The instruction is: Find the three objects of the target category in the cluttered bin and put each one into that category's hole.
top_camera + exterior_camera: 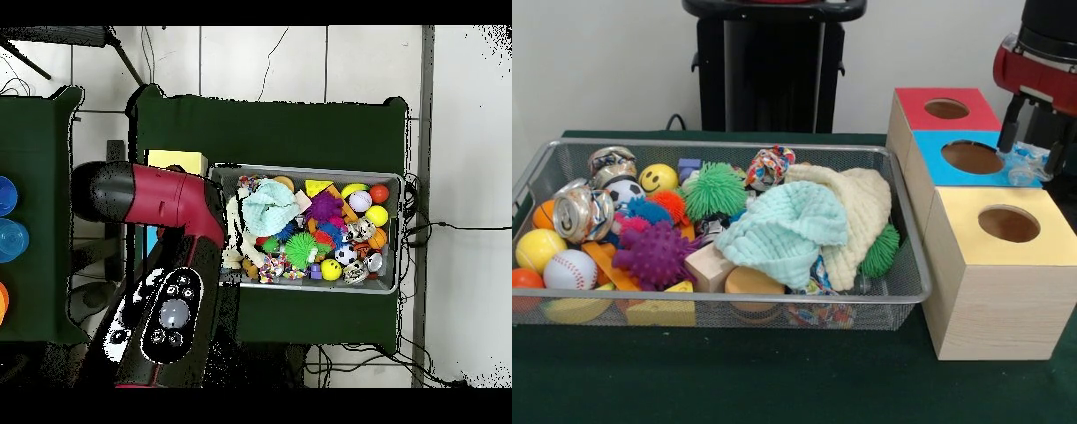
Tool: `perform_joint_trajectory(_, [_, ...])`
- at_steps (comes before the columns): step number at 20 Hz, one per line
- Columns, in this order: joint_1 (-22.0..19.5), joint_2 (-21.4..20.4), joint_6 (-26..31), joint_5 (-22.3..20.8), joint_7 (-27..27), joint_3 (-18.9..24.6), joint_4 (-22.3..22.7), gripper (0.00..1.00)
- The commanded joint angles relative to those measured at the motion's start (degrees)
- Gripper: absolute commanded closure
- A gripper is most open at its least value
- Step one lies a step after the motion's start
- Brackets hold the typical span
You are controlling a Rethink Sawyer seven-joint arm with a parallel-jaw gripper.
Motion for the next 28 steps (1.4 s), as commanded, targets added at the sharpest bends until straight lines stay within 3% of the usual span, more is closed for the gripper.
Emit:
perform_joint_trajectory(1, [-2.9, -1.2, -0.4, -1.7, 4.4, 3.7, 8.8, 0.00])
perform_joint_trajectory(11, [-4.6, -1.8, -3.8, -2.0, 2.6, 5.6, 11.4, 0.00])
perform_joint_trajectory(28, [-0.8, -1.0, -2.1, -0.8, 8.7, 4.8, 9.0, 0.00])
